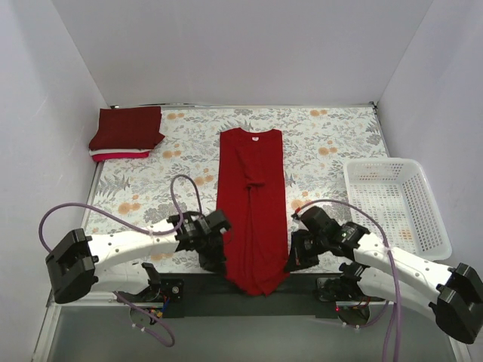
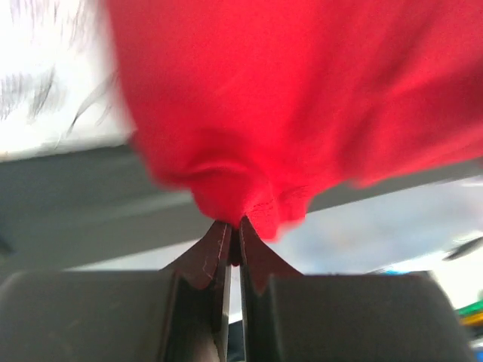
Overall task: Fold and stack the t-shirts
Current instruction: Fold the tshirt
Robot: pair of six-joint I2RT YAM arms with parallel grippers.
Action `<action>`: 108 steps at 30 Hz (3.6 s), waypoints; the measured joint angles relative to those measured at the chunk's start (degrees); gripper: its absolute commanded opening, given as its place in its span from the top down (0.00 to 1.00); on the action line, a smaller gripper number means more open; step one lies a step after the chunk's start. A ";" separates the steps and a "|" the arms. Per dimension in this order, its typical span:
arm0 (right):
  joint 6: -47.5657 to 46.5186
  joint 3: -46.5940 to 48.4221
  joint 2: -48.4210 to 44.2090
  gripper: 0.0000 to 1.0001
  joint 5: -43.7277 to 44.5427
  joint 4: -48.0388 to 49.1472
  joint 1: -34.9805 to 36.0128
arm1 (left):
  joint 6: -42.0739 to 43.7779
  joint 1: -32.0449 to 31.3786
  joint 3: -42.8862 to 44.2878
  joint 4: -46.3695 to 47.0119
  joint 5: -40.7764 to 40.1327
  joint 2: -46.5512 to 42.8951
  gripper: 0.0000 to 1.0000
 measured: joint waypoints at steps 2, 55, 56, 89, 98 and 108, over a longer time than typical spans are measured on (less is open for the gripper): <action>-3.37 3.54 3.21 0.99 0.46 -0.55 -5.22 | 2.47 6.51 4.15 0.68 -0.55 1.20 1.00; -33.86 34.36 33.29 0.72 3.17 17.40 -26.29 | 20.46 31.01 21.29 20.26 -17.66 13.66 0.85; -33.64 32.92 32.61 0.73 3.48 18.49 -24.76 | 20.15 28.92 20.31 20.90 -18.12 12.39 0.86; -42.49 50.31 55.21 0.69 21.42 37.48 -18.80 | 16.50 22.40 2.08 28.63 -16.98 14.97 0.92; -41.18 30.58 45.38 0.70 6.88 40.52 -12.76 | 16.06 22.36 0.98 28.06 -16.02 13.62 0.91; -41.79 27.56 50.21 0.71 8.57 44.37 -8.76 | 16.06 22.36 1.01 28.04 -15.91 13.62 0.91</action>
